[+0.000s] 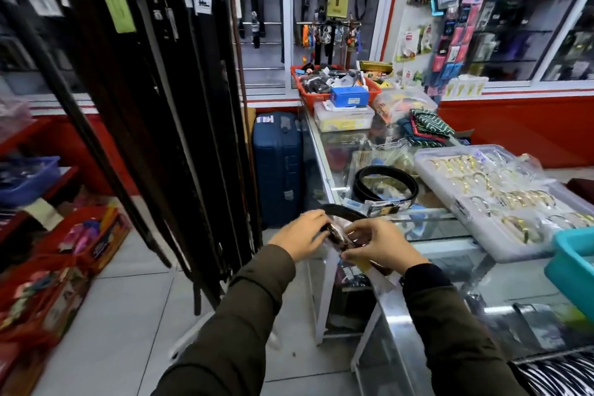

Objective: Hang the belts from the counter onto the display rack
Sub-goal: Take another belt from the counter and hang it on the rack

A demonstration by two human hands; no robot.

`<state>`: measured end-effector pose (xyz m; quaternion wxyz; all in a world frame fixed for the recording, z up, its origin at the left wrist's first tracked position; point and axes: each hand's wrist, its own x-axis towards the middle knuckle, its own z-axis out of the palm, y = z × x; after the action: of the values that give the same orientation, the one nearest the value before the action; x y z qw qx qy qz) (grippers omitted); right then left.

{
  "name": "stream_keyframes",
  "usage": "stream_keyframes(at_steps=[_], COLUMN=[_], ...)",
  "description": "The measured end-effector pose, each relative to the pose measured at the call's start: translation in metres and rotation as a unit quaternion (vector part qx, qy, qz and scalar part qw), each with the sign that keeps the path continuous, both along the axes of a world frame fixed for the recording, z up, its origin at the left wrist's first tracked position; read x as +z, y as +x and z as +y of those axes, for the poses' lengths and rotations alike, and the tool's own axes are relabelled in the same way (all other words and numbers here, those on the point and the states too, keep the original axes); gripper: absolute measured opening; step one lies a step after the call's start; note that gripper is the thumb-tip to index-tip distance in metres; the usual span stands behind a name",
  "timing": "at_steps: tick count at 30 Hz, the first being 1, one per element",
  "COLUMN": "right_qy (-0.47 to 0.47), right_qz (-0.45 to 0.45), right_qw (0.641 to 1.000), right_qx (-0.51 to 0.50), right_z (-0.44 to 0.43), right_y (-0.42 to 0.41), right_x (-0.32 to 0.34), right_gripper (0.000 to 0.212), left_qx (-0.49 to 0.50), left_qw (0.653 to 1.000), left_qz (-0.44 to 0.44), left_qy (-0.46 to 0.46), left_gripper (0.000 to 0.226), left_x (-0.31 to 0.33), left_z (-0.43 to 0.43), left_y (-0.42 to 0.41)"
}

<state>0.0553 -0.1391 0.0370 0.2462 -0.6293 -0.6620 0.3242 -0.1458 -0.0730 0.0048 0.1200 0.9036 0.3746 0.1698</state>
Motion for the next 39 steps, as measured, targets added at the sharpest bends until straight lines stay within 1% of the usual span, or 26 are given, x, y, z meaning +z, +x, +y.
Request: stream_keyframes(at_steps=[2,6,9,11,13,14,16,17,18,19,20,21,23,25,27,29,30,33,37,39], right_qy=[0.005,0.048,0.075,0.084,0.092,0.089,0.082,0.080,0.078,0.078,0.081,0.082,0.082,0.096,0.141,0.186,0.190,0.150,0.192,0.200], right_qz=[0.013,0.065,0.163,0.209,0.248,0.267,0.299,0.315,0.327,0.335,0.337,0.340,0.342,0.332,0.304,0.269,0.272,0.347,0.375,0.405], right_qw=[1.000,0.996,0.983,0.974,0.964,0.959,0.950,0.944,0.940,0.936,0.935,0.933,0.931,0.931,0.936,0.941,0.938,0.912,0.892,0.877], right_qx=[0.028,0.047,0.048,0.032,0.033,0.033,0.043,0.051,0.060,0.069,0.077,0.084,0.102,0.115,0.108,0.090,0.098,0.161,0.166,0.163], right_z=[0.006,0.022,0.031,0.038,0.047,0.052,0.062,0.065,0.067,0.069,0.072,0.073,0.077,0.082,0.085,0.089,0.092,0.098,0.110,0.111], right_y=[-0.008,-0.040,-0.072,-0.082,-0.098,-0.105,-0.119,-0.125,-0.130,-0.134,-0.138,-0.142,-0.149,-0.155,-0.161,-0.166,-0.169,-0.181,-0.210,-0.225], right_x=[0.009,0.020,0.032,0.035,0.038,0.040,0.044,0.047,0.051,0.054,0.056,0.058,0.062,0.067,0.074,0.084,0.090,0.109,0.142,0.160], right_gripper=[0.039,0.031,0.027,0.025,0.026,0.028,0.029,0.029,0.030,0.032,0.033,0.033,0.034,0.035,0.037,0.039,0.037,0.035,0.032,0.031], left_qx=[0.013,0.062,0.116,0.143,0.204,0.237,0.280,0.285,0.283,0.278,0.274,0.269,0.259,0.259,0.259,0.250,0.242,0.226,0.205,0.197], left_qw=[1.000,0.996,0.984,0.967,0.933,0.907,0.834,0.798,0.771,0.754,0.744,0.739,0.739,0.752,0.768,0.762,0.757,0.738,0.713,0.707], left_qz=[-0.007,-0.034,-0.117,-0.204,-0.297,-0.347,-0.459,-0.504,-0.535,-0.551,-0.556,-0.557,-0.564,-0.560,-0.553,-0.571,-0.584,-0.622,-0.663,-0.672], left_qy=[0.013,0.047,0.065,0.055,0.003,-0.033,-0.122,-0.165,-0.198,-0.226,-0.251,-0.266,-0.261,-0.231,-0.195,-0.176,-0.166,-0.129,-0.102,-0.093], left_gripper=[0.030,0.031,0.029,0.029,0.035,0.041,0.054,0.058,0.059,0.058,0.053,0.047,0.036,0.035,0.036,0.038,0.038,0.036,0.030,0.028], left_x=[0.011,0.033,0.056,0.069,0.080,0.086,0.094,0.096,0.099,0.100,0.103,0.104,0.106,0.108,0.111,0.118,0.123,0.144,0.176,0.192], left_z=[0.005,0.013,0.012,0.012,0.008,0.005,0.002,0.000,-0.002,-0.005,-0.007,-0.008,-0.009,-0.007,-0.005,-0.004,-0.004,-0.005,-0.003,-0.002], left_y=[-0.018,-0.054,-0.075,-0.078,-0.086,-0.089,-0.096,-0.100,-0.103,-0.106,-0.109,-0.112,-0.119,-0.127,-0.133,-0.137,-0.138,-0.141,-0.158,-0.170])
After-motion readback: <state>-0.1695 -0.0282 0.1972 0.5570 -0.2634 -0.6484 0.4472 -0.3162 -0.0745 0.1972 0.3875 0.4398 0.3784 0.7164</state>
